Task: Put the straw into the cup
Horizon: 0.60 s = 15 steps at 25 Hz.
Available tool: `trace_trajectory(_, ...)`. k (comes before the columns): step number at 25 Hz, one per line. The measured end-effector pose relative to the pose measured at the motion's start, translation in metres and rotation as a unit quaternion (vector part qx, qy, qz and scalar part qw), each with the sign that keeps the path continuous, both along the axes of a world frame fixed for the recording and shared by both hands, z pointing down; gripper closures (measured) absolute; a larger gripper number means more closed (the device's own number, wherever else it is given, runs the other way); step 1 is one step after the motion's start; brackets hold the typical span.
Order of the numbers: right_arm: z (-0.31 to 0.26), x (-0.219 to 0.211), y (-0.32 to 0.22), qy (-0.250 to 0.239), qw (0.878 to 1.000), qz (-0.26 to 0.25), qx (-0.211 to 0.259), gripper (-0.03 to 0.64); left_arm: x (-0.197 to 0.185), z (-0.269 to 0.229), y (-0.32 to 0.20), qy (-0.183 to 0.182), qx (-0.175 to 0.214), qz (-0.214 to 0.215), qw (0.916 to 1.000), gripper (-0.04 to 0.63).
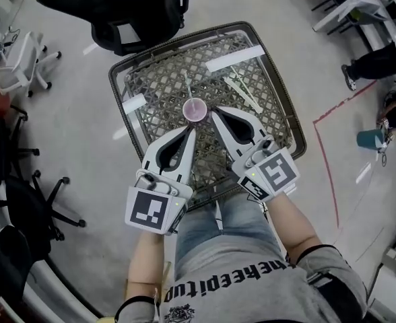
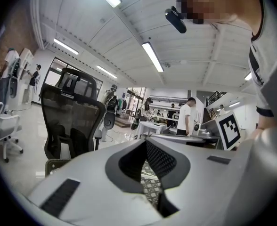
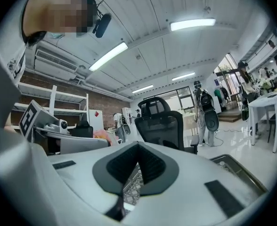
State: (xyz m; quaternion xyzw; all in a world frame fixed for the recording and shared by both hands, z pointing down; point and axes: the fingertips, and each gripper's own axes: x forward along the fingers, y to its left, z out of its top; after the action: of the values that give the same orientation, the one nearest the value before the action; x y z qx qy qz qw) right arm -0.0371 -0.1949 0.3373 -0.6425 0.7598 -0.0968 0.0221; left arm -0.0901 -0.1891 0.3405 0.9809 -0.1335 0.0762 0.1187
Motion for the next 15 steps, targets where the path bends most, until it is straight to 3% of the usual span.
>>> trace_trajectory(15, -0.046, -0.012, 0.032, 0.001, 0.999, -0.034, 0.016, 0.620, 0.014, -0.049, 0.012, 0.030, 0.039, -0.012, 0.9987, 0.571)
